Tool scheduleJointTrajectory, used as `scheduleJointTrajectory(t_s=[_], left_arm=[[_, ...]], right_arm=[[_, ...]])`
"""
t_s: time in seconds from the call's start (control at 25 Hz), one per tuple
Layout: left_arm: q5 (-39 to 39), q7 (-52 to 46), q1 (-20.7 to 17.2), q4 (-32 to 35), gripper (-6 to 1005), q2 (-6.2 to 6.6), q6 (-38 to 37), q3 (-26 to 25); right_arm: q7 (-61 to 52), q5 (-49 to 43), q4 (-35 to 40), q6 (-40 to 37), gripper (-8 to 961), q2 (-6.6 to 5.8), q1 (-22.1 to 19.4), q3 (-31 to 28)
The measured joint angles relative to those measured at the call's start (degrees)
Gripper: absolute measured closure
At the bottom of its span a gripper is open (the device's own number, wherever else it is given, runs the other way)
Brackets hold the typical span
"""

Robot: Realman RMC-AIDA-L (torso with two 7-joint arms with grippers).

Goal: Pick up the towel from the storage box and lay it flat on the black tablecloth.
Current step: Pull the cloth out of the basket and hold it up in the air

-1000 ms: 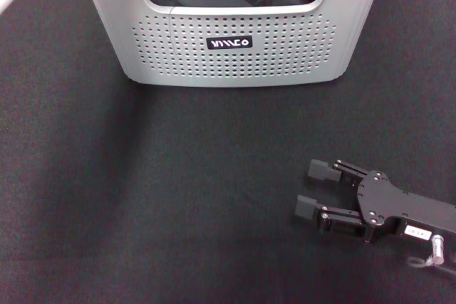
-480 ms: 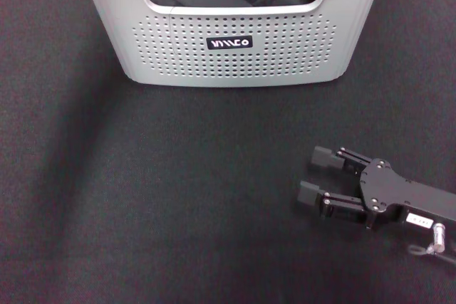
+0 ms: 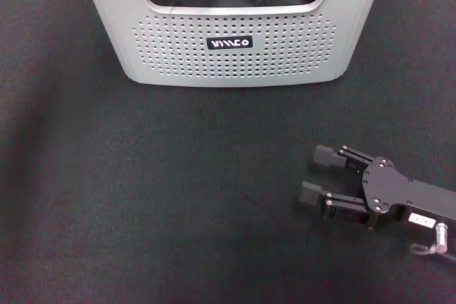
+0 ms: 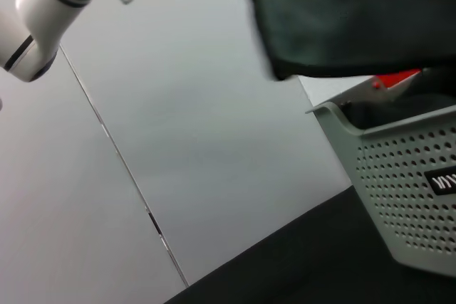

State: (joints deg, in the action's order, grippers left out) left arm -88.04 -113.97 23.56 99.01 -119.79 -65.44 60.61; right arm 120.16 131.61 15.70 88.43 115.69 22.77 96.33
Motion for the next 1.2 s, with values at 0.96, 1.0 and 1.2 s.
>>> scheduleJointTrajectory(t_s=[0.96,1.0,1.2], left_arm=[[7.7,8.7,5.9,-23.0,962,13.85,-50.6,-15.2],[7.6,9.8,5.7,-23.8,961,14.95,-50.6,-12.7],[5.0,11.5,5.2,-24.0,960,16.92,-50.8,-4.3]], right_arm=[[2.8,0.1,4.5,13.2,97,-2.79,-0.8,-3.3],[2.8,0.1,5.3,13.2,97,-2.99,-0.9,-3.4],[0.2,0.1,11.5,13.5,97,-4.59,-0.2,-3.9]])
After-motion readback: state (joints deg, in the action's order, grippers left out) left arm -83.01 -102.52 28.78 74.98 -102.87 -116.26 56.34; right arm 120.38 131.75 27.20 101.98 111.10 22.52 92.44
